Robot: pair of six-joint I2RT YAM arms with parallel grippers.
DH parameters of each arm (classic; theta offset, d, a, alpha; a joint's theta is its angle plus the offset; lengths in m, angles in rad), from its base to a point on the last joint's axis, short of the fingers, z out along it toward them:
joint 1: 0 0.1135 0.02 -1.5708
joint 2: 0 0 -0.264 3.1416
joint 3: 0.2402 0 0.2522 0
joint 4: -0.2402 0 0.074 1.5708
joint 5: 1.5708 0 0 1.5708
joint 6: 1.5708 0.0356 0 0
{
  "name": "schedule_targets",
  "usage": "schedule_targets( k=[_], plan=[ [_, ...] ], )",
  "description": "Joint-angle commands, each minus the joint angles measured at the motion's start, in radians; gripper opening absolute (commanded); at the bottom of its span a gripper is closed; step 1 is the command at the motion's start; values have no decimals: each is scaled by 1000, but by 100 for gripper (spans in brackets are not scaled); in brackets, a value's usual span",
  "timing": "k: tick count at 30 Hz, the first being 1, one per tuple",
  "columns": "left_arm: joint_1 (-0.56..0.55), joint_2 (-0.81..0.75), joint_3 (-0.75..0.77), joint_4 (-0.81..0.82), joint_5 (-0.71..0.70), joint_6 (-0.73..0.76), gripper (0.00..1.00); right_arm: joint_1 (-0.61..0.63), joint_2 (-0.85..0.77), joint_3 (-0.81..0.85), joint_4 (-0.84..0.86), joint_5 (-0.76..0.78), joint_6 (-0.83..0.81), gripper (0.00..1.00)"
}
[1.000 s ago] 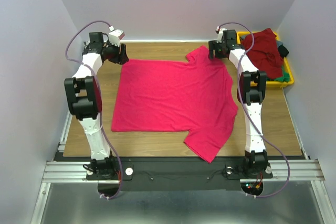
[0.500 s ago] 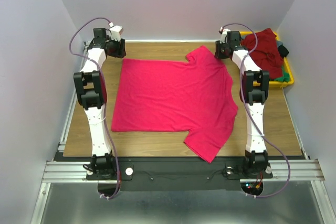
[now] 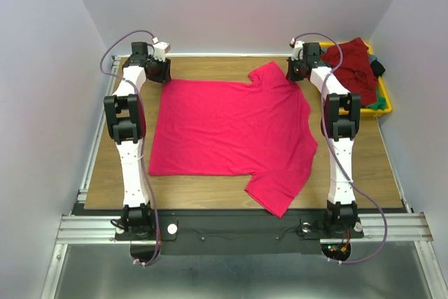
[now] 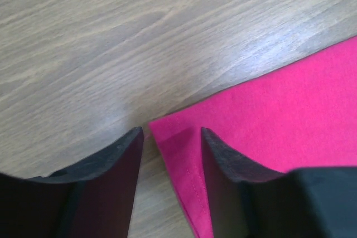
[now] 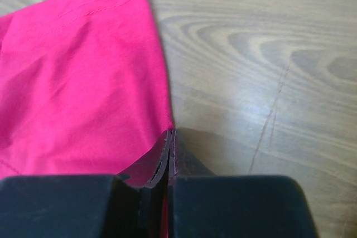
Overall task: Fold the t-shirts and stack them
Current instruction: Flatten the tshirt out
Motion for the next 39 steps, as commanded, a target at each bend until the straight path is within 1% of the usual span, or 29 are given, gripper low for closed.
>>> schedule_targets(
  k=[1, 2, 3, 4, 7, 8, 9, 12, 13, 14, 15, 16, 17, 18, 19, 21, 26, 27, 30, 35, 39],
  plan=[
    [-5, -20, -11, -35, -7, 22, 50, 17, -20, -101, -221, -14, -46, 1],
    [-5, -27, -20, -40, -9, 35, 45, 17, -40, -115, -229, -11, -52, 1],
    [-5, -35, -31, -43, -10, 42, 38, 19, -49, -134, -250, -10, -69, 1],
    [-5, -44, -63, -45, -12, 48, 35, 17, -60, -167, -260, -8, -75, 1],
    [-4, -79, -123, -35, -23, 70, 29, 17, -115, -253, -290, -5, -112, 1],
    [-2, -86, -132, -35, -23, 74, 27, 17, -127, -269, -301, -7, -121, 1],
    [-4, -99, -141, -39, -20, 81, 24, 17, -152, -284, -327, -10, -139, 1],
    [-2, -116, -169, -42, -20, 94, 19, 19, -190, -316, -346, 9, -158, 0],
    [-4, -121, -170, -46, -21, 101, 19, 17, -193, -310, -346, 19, -159, 2],
    [-4, -127, -170, -46, -24, 104, 19, 17, -193, -275, -344, 44, -156, 13],
    [-4, -130, -172, -48, -26, 107, 21, 16, -192, -251, -344, 50, -144, 19],
    [-2, -135, -171, -48, -21, 113, 24, 8, -181, -224, -344, 52, -135, 27],
    [-2, -138, -167, -49, -21, 114, 29, 4, -172, -189, -344, 55, -124, 43],
    [-1, -141, -164, -48, -20, 114, 37, -1, -160, -119, -344, 56, -98, 48],
    [-2, -142, -157, -48, -15, 113, 42, -9, -135, -74, -341, 61, -86, 54],
    [-2, -142, -146, -51, -13, 108, 46, -13, -104, 25, -332, 72, -43, 56],
    [-2, -133, -120, -58, -3, 107, 46, -15, -14, 147, -252, 108, 43, 57],
    [-2, -133, -118, -58, -1, 105, 47, -15, 0, 155, -240, 102, 68, 59],
    [-2, -130, -114, -54, 2, 102, 47, -15, 38, 184, -202, 70, 109, 59],
    [-2, -124, -95, -51, 5, 93, 52, -13, 70, 165, -99, 3, 189, 60],
    [-1, -122, -91, -52, 6, 94, 53, -13, 95, 175, -47, -4, 227, 61]
  ],
)
